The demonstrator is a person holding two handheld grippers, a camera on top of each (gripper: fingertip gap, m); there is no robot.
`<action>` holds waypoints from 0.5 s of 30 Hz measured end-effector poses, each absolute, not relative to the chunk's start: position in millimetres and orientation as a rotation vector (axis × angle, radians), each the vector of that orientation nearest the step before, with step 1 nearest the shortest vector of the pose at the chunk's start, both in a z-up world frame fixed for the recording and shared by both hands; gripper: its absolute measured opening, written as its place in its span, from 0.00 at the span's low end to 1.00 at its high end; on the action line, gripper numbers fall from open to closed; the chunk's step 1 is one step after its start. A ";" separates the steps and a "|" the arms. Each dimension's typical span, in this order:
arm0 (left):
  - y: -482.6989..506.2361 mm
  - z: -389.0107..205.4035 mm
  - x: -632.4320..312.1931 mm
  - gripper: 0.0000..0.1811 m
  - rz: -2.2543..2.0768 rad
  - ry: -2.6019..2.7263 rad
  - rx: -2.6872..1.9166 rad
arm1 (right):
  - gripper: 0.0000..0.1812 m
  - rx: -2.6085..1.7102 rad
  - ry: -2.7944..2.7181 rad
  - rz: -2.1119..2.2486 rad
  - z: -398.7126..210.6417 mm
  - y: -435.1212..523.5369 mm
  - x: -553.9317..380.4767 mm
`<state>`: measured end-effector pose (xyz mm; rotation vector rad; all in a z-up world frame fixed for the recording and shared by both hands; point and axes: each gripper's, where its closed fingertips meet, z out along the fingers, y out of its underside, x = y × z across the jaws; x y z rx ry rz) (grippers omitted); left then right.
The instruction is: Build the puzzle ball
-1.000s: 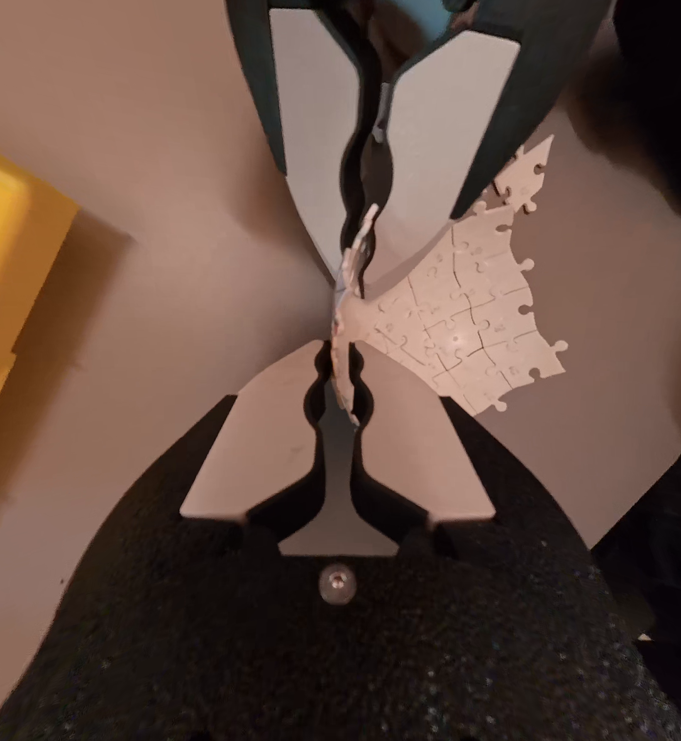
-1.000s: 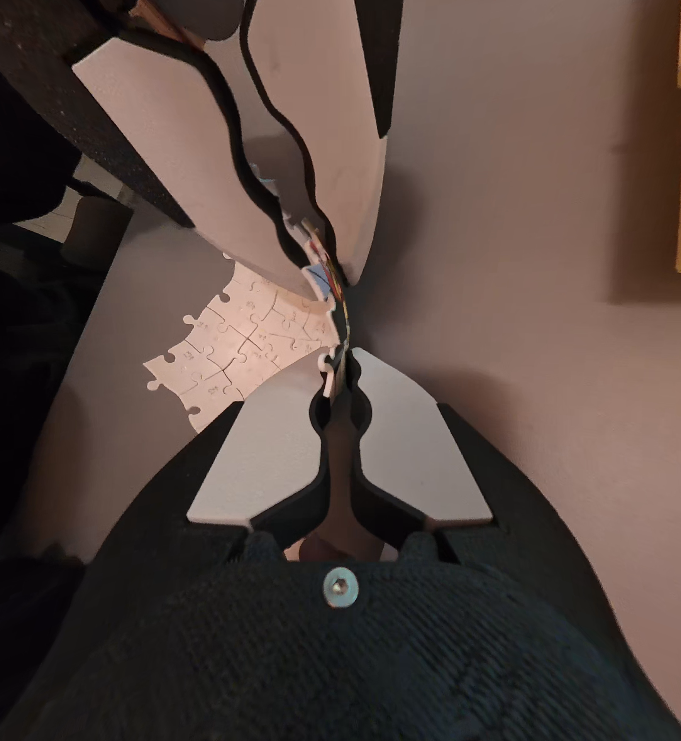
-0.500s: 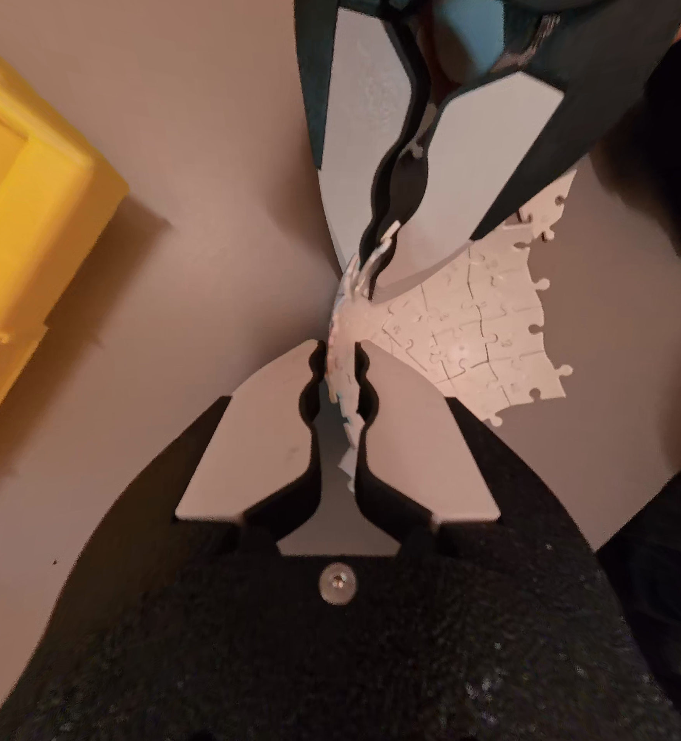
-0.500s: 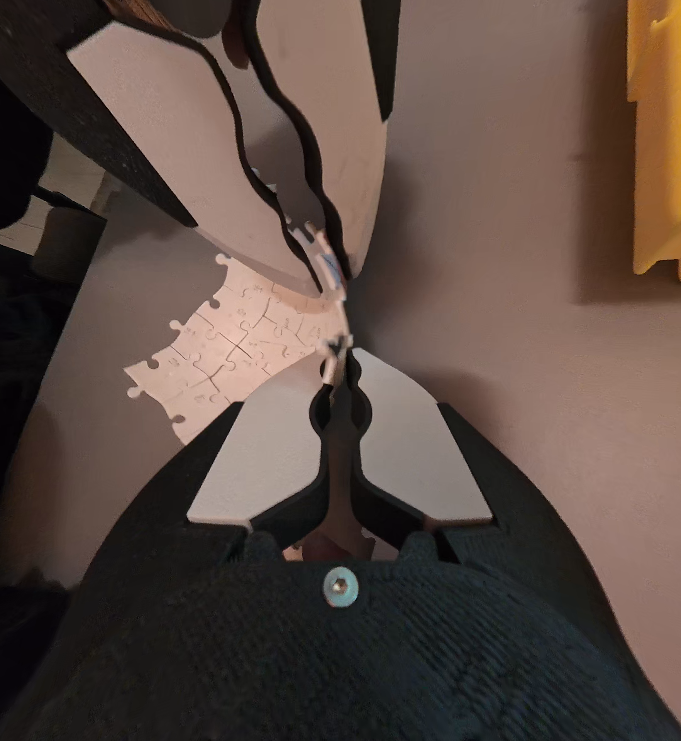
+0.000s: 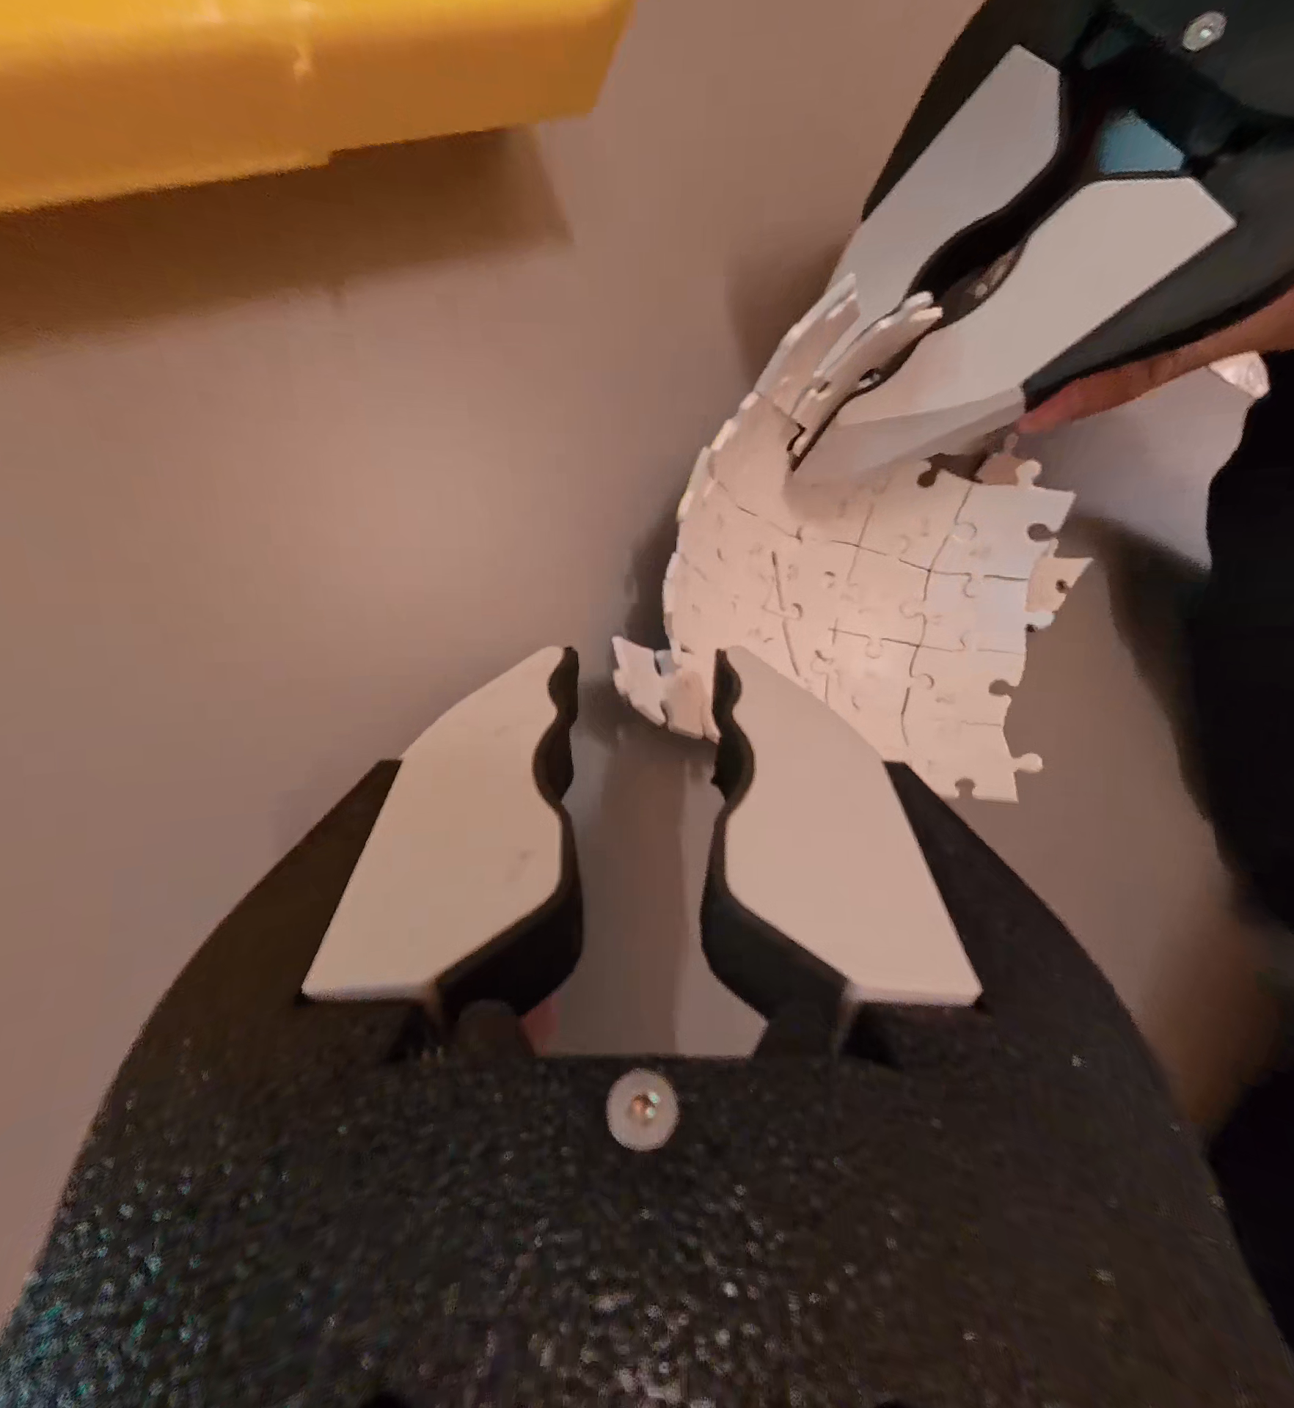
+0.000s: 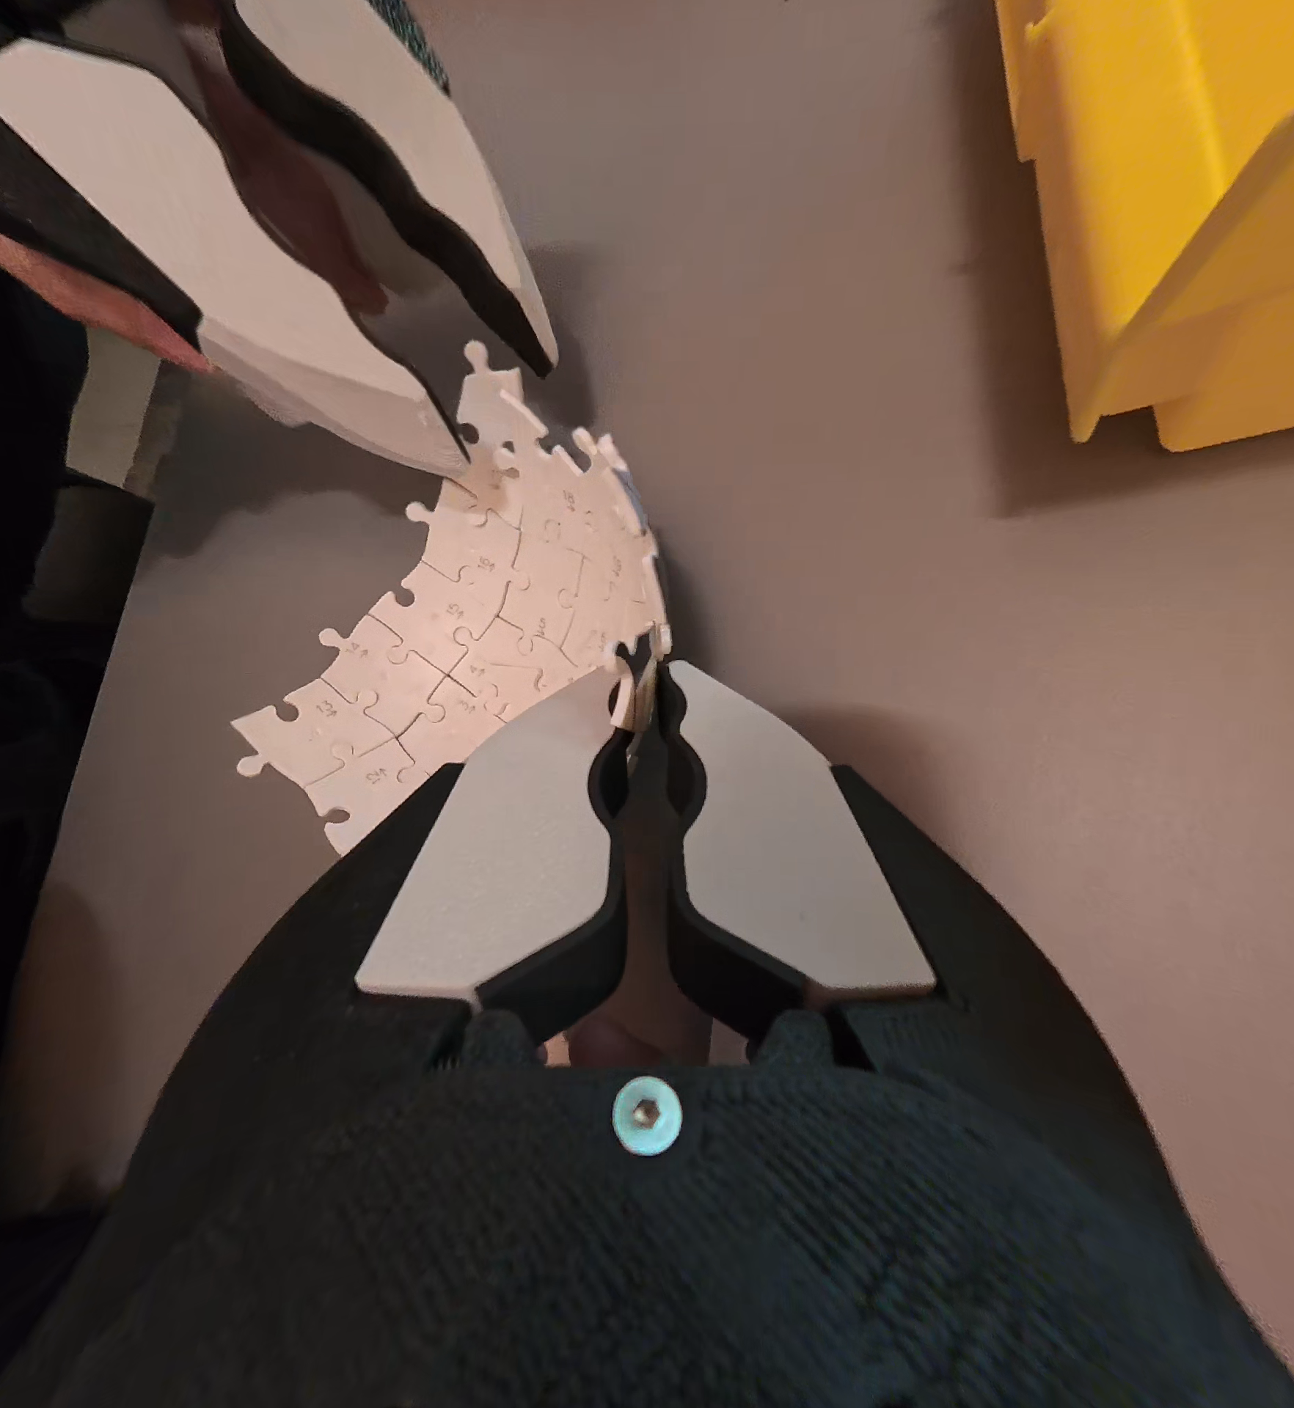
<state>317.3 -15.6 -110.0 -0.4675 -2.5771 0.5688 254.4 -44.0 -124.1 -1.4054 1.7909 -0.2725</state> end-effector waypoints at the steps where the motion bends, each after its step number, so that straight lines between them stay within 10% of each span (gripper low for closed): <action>1: -14.8 -113.1 316.1 0.18 0.562 -2.568 -0.433 | 0.03 -1.398 1.797 -0.276 -123.6 -43.8 254.3; 15: -19.4 -122.8 301.5 0.03 0.582 -2.555 -0.395 | 0.03 -1.378 1.837 -0.292 -121.3 -40.7 249.6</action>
